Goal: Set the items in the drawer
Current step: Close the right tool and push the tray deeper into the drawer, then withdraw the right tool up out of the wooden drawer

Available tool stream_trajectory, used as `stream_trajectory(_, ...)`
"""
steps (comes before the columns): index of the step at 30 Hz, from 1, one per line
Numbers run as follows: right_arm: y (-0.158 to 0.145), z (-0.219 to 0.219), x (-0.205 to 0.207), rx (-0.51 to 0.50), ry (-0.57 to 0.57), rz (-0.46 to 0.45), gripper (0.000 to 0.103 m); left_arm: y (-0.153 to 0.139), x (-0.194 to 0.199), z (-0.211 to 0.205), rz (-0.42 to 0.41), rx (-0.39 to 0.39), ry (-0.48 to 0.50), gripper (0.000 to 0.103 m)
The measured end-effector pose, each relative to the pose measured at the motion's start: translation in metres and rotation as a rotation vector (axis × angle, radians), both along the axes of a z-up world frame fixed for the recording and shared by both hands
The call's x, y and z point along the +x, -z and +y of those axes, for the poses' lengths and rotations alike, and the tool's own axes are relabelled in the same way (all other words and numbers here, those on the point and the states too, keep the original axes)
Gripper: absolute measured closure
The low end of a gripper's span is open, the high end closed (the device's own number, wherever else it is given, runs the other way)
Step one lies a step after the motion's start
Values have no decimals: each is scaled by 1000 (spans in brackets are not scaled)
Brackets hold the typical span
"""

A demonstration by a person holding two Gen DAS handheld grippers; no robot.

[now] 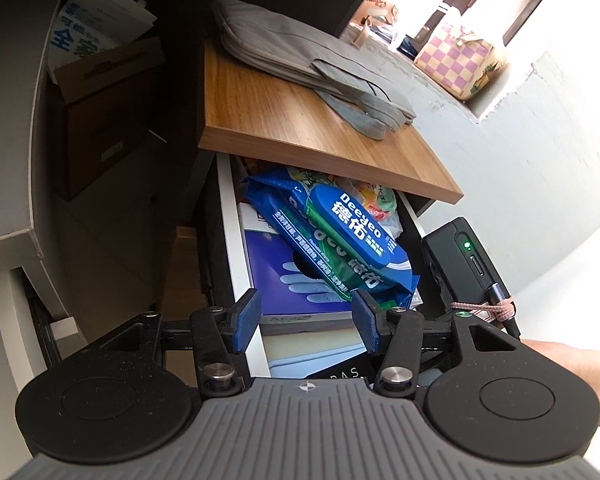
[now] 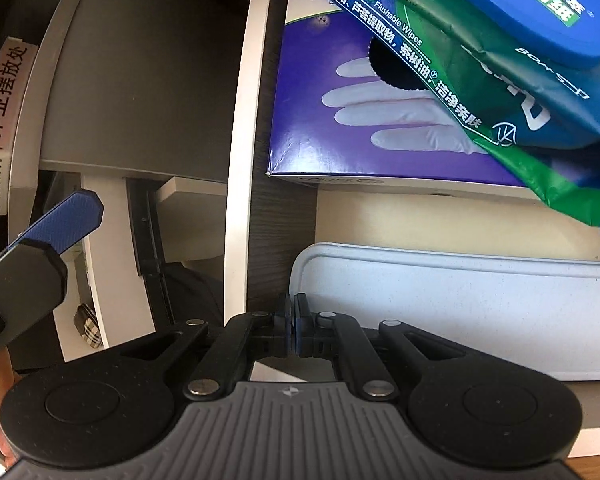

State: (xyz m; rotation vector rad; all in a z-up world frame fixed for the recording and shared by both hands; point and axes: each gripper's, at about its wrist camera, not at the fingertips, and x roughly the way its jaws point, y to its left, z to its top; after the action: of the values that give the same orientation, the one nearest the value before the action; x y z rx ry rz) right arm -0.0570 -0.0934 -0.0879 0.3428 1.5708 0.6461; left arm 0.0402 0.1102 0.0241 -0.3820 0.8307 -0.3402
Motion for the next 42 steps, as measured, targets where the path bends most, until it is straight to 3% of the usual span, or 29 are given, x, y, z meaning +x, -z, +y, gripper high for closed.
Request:
stream_trajectory(7,1,-8,-2,22,31,-2,97,1,0,-4,6,3,10,50)
stream_trajectory(26,-74,-93,-54,-35,60,-340,90,-2,-21,-28,36,30,42,50)
stream_trajectory(34,-99,-125,-85,-89,90,-488,61,-6,-42,-51,32,40,81,50)
stream_trajectory(42,-93,-142,-73,-127,150,-555,54,4,-54,-71,57,73,122,49)
